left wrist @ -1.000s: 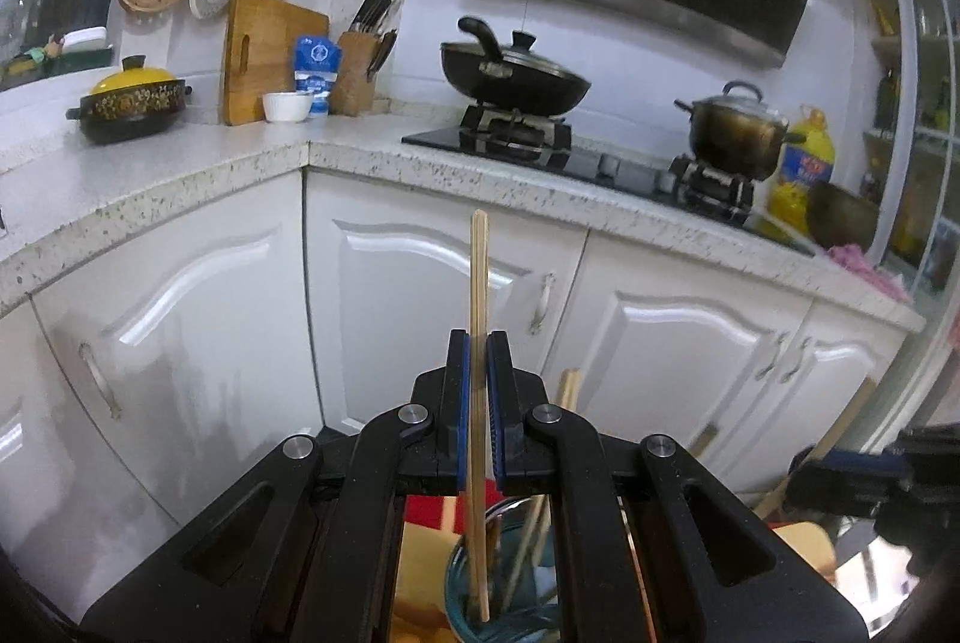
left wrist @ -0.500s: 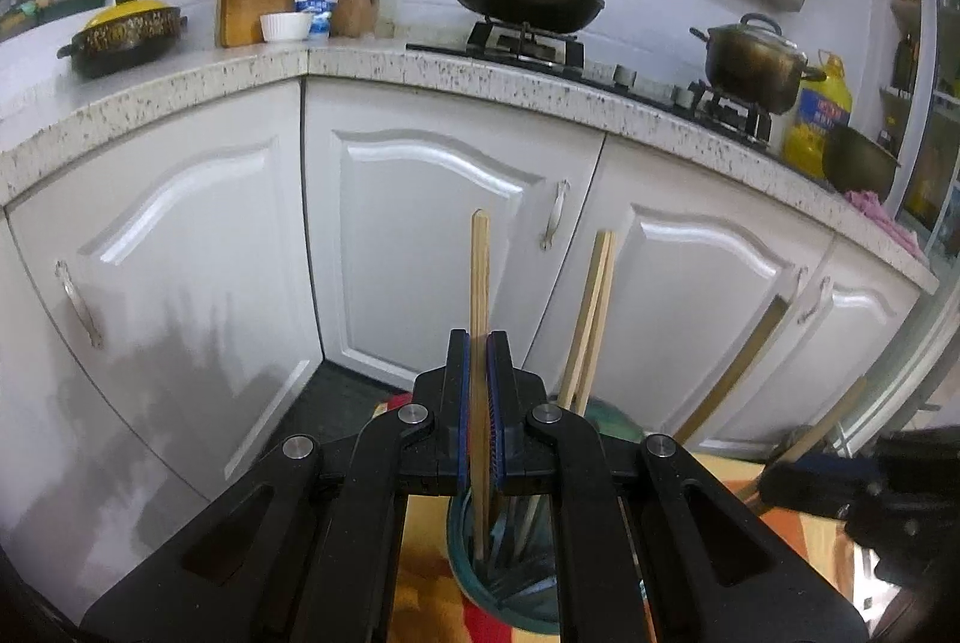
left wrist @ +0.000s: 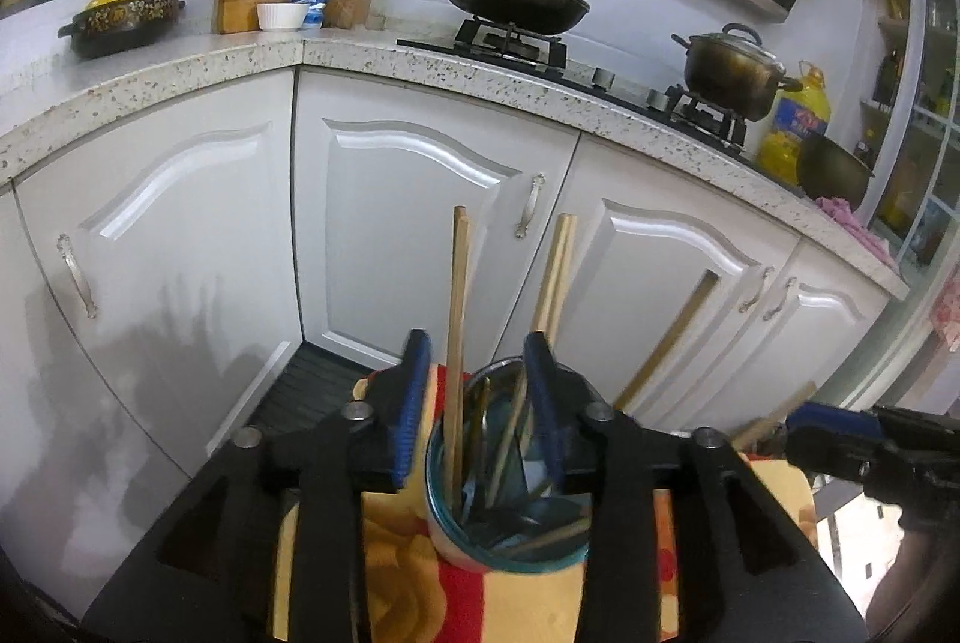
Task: Organize utensils
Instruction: 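Withdraw both open tools from the cup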
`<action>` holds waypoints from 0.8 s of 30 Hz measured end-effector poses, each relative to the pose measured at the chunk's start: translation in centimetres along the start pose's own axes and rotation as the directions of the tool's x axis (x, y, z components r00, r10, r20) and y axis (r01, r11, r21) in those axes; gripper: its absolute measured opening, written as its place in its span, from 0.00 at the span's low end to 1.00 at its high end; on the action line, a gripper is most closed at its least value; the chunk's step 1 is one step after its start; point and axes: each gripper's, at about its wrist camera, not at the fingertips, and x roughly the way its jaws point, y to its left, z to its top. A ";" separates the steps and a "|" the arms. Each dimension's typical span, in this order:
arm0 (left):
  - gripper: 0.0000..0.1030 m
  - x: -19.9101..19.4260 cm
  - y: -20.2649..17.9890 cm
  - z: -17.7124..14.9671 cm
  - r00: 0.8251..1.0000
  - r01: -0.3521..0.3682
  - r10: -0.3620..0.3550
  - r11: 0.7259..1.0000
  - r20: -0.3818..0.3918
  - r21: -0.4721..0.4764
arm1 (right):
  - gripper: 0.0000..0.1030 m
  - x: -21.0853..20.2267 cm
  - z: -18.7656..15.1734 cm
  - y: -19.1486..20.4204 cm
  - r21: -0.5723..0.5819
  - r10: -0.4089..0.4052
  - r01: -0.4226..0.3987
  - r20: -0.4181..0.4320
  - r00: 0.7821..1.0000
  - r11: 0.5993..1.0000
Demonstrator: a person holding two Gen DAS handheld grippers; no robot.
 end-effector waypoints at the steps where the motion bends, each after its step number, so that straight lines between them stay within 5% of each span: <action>1: 0.42 -0.4 0.0 -0.1 1.000 0.000 0.000 1.000 0.004 0.000 | 0.32 -0.4 -0.2 -0.1 0.003 -0.004 0.004 0.006 1.000 1.000; 3: 0.49 -1.0 -0.1 -0.4 1.000 -0.006 0.006 1.000 0.009 0.001 | 0.33 -0.9 -0.5 -0.2 0.005 -0.014 0.014 0.012 1.000 1.000; 24: 0.50 -5.1 -1.8 -5.2 0.996 -0.087 0.089 0.994 -0.016 0.064 | 0.41 0.5 -5.4 2.7 -0.052 -0.162 0.162 0.005 0.987 0.985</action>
